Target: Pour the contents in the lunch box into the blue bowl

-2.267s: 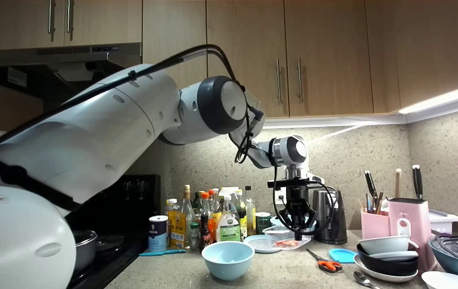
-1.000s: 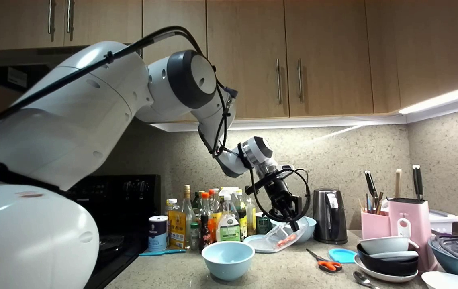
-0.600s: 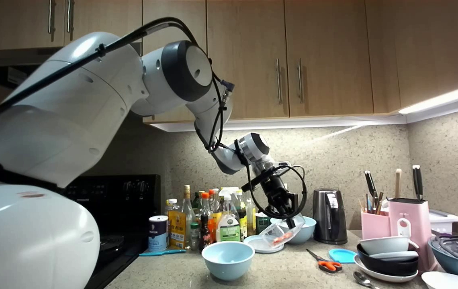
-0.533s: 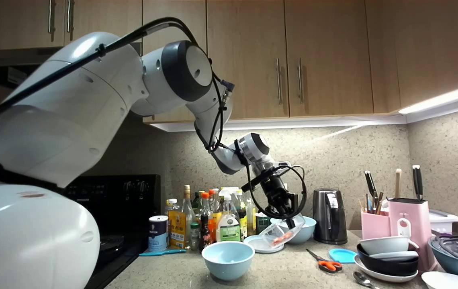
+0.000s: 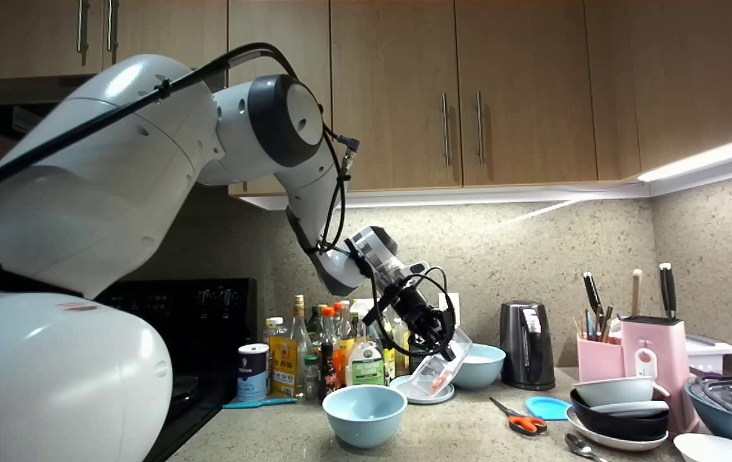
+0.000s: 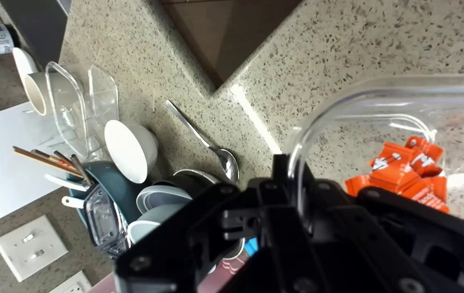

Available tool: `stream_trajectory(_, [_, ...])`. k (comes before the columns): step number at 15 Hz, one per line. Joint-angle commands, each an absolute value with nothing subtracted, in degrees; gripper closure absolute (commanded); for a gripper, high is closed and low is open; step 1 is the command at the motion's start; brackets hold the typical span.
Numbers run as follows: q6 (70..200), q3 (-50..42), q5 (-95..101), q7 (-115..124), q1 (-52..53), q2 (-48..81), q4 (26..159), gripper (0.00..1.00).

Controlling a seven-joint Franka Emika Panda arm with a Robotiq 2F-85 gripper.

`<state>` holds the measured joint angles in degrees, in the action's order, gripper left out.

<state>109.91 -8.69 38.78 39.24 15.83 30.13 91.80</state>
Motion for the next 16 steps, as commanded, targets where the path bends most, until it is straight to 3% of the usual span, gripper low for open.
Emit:
stream_trajectory(1, [108.43,-7.51,46.03,46.12,17.86,28.14,95.94,0.99])
stream_trajectory(4, [108.01,-4.98,45.28,44.9,16.06,30.08,93.78,0.94])
stream_trajectory(7, [107.46,-4.53,45.41,44.92,16.09,30.03,93.92,0.99])
stream_trajectory(16, [107.04,-4.41,62.31,72.25,18.27,32.42,95.9,0.99])
